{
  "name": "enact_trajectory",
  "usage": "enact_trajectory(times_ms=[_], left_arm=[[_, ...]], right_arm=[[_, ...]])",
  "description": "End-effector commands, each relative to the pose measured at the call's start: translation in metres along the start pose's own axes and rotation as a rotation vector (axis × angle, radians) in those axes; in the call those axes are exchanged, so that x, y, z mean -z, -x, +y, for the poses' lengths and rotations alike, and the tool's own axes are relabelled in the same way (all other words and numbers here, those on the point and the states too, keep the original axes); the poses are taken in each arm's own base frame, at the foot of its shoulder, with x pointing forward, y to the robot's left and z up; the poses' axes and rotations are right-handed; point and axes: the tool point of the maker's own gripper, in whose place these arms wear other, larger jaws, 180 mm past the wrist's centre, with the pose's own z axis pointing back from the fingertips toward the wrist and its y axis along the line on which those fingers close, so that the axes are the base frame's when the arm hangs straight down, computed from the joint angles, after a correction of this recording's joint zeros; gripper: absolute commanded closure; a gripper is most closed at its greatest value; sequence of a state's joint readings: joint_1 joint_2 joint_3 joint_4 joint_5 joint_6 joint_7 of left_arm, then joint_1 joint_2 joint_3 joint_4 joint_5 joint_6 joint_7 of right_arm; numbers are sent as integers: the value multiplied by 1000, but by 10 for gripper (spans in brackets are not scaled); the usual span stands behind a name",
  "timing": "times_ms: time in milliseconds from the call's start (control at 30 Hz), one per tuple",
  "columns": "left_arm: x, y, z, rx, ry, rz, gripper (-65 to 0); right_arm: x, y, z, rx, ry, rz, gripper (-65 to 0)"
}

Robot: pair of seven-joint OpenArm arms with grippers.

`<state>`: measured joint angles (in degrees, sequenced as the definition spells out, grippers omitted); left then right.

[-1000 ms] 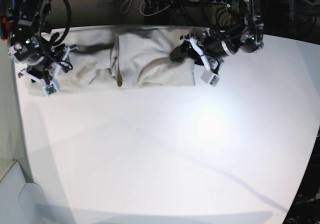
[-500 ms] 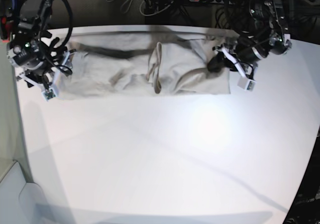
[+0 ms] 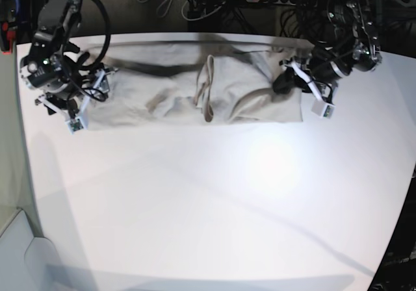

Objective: Layout the t-shirt on the table in an organized manner, then fold the t-shirt properly

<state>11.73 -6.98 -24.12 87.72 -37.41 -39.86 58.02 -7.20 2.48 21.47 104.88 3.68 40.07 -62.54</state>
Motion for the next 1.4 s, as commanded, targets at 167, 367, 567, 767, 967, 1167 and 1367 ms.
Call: enact_trajectory(times_ms=[167,367,567,767,967,1167,1367], left_arm=[[-3,-15,-1,13,10,-47,-116],[-4,-15,-1,15,8,-47,-116],[-4,-15,-1,16,7,-46,-116],[-3,-21,-1,23,8,-58,-116],[-3,-24,-1,26,9,-62,-116],[-3,-24,-1,26,10,-64,-116],[-3,-25,0,25,9,-65,-116]], right_arm=[[14,2,-2,24,-28,7,-474],[14,1,-7,19,-20,2,-474],[19,9,-25,79,-1,23,-474],[30,23,-26,125,-25,62,-474],[30,25,-27,127,-25,67,-471],[31,25,-26,128,-28,67,-469],[36,26,-15,170,-94,49,-468]])
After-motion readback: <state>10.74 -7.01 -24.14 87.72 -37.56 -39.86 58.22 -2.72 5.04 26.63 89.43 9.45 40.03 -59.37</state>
